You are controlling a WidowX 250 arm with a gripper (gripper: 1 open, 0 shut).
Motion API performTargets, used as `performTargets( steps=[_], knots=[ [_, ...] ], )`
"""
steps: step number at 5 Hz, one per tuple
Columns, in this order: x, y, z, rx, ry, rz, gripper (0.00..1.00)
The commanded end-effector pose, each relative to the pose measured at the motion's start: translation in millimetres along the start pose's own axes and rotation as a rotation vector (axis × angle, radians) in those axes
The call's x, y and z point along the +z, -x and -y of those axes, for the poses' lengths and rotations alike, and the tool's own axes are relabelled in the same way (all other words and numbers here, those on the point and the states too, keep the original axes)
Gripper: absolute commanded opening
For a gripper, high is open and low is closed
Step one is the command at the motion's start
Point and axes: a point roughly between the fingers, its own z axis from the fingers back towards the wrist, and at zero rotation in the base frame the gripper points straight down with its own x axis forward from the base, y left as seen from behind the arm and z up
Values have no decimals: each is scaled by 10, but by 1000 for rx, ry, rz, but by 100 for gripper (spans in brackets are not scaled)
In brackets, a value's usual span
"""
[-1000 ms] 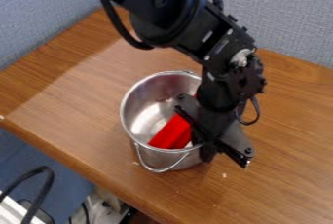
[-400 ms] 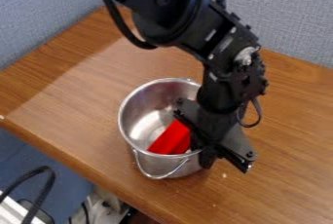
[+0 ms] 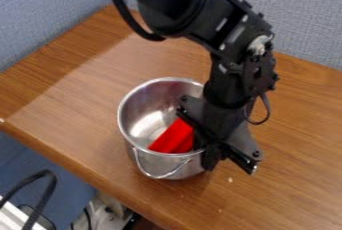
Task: Move the red object from the metal pot to the table
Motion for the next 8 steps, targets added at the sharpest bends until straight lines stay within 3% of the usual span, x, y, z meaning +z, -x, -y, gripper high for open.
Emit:
performTargets(
  steps=[1,3,5,6,7,8],
  knots=[
    [166,-108,11,-6,4,72,0],
    [124,-103,-3,10,9,101,0],
    [254,-187,-171,8,-8,106,0],
    [383,-253,-303,23,-24,87,0],
    [501,-336,-447,68,-29,93,0],
    [416,-322,-290,44,-12,98,0]
  ],
)
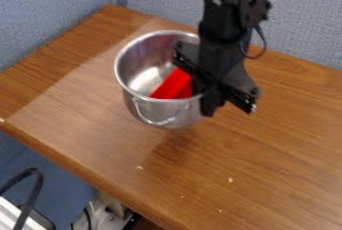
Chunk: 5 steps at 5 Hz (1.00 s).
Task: Move the red object from the metal pot to the table
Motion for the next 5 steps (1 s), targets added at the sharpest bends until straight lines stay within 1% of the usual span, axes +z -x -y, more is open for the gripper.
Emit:
performTargets(
  steps=[1,2,5],
  knots=[
    [51,-40,141,1,23,50,0],
    [44,-57,167,-2,37,50,0],
    [70,-61,93,1,59,42,0]
  ],
)
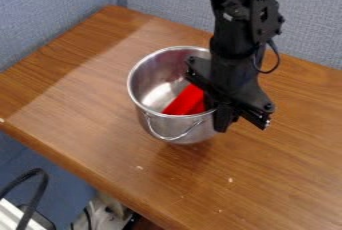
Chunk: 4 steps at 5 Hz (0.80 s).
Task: Move the red object from the metal pot to the table
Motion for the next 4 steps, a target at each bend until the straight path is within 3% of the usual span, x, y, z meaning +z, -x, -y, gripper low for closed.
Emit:
performTargets(
  steps=[1,4],
  knots=[
    [118,-99,-51,18,13,50,0],
    [103,-133,-68,26,47,49,0]
  ],
)
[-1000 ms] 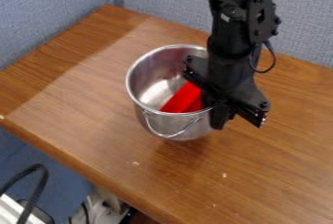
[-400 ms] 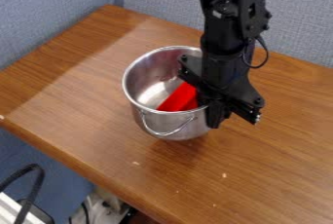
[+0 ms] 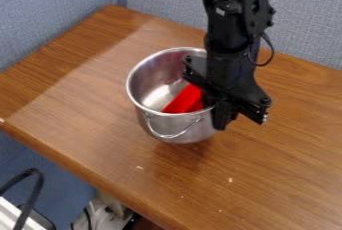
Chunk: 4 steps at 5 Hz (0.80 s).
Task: Move the red object from the metal pot to the table
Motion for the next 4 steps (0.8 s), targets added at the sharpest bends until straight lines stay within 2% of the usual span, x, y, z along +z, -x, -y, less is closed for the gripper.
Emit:
performTargets(
  steps=[1,4],
  knots=[
    [87,-124,-34,18,15,47,0],
    [67,-150,-37,14,40,32,0]
  ],
)
